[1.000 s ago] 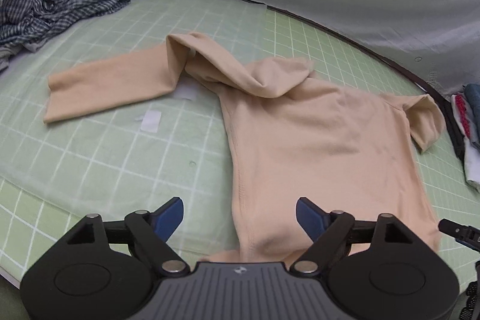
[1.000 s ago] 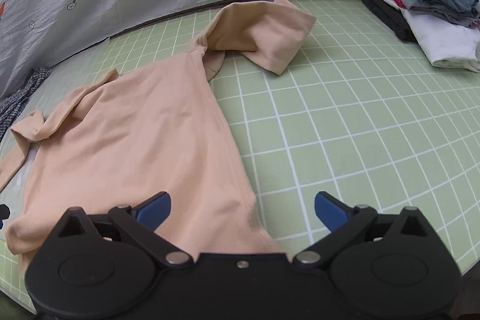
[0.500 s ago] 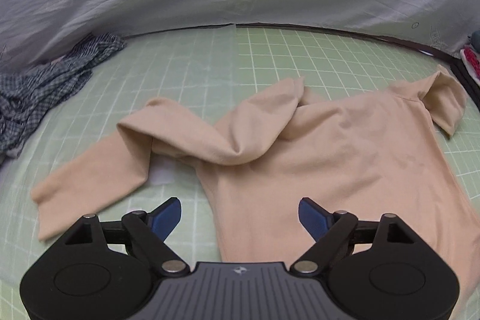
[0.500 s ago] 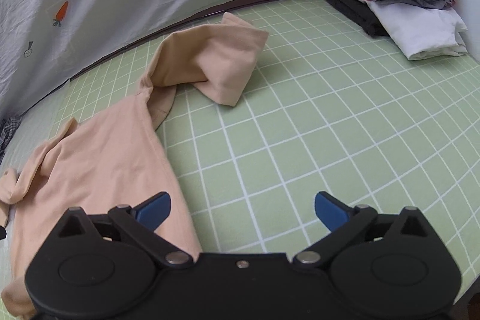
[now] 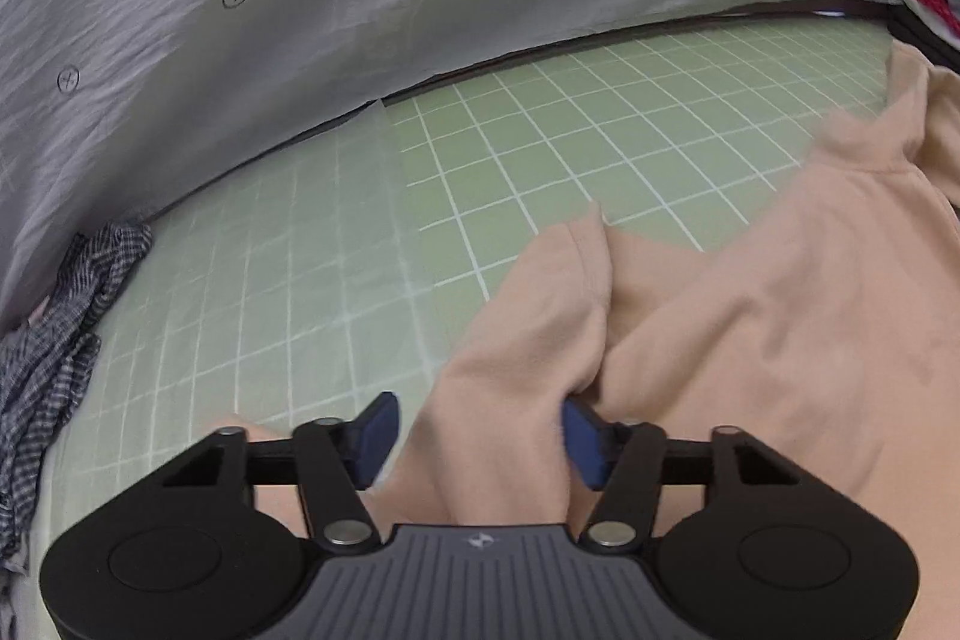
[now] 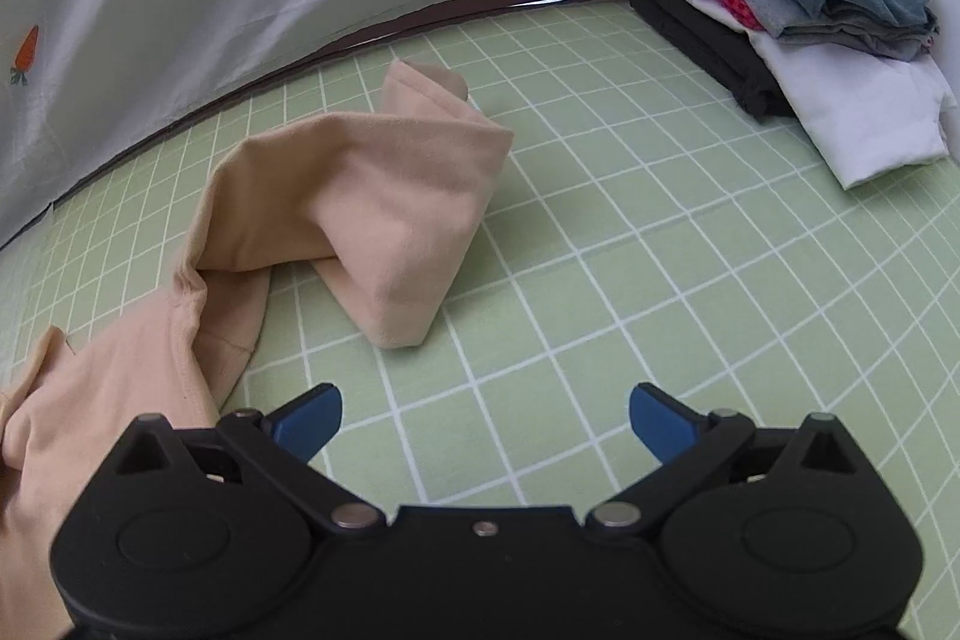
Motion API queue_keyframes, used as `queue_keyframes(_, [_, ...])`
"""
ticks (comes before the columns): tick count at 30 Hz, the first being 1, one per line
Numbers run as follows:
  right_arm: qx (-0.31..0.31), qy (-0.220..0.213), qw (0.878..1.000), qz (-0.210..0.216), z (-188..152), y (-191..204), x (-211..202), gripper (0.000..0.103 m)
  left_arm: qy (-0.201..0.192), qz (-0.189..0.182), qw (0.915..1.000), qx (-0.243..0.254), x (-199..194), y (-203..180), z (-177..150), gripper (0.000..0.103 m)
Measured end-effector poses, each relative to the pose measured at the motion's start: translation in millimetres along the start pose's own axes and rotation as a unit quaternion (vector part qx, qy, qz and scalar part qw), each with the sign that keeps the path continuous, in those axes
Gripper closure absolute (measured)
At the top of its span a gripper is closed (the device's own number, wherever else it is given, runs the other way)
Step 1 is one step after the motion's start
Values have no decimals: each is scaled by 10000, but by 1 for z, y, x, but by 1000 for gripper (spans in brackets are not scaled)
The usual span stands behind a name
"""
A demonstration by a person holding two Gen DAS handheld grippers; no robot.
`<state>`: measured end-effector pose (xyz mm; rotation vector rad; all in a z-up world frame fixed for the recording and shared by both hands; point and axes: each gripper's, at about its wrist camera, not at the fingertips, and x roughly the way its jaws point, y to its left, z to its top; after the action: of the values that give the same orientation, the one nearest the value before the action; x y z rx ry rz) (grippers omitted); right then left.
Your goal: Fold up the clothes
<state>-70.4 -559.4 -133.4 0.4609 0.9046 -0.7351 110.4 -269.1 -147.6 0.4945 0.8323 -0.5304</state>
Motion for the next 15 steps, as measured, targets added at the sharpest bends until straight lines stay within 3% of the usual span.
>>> queue_keyframes(2, [20, 150, 9998, -113, -1, -2, 7, 0, 63, -181, 9986, -496, 6, 17, 4, 80])
queue_keyframes(5, [60, 307, 9994, -165, -2, -4, 16, 0, 156, -451, 9912, -1238, 16, 43, 9, 92])
queue_keyframes(7, [38, 358, 9992, -167, -2, -2, 21, 0, 185, -520, 9859, -1578, 22, 59, 14, 94])
queue_keyframes(10, [-37, 381, 9991, -177, -1, 3, 24, 0, 75, -417, 9850, -1673, 25, 77, 19, 94])
queue_keyframes(13, [-99, 349, 9992, -177, 2, 7, 24, 0, -157, -77, 9839, -1778, 24, 91, 23, 95])
queue_keyframes(15, [-109, 287, 9994, -145, 3, 7, 22, 0, -238, 86, 9774, -2097, 26, 103, 24, 94])
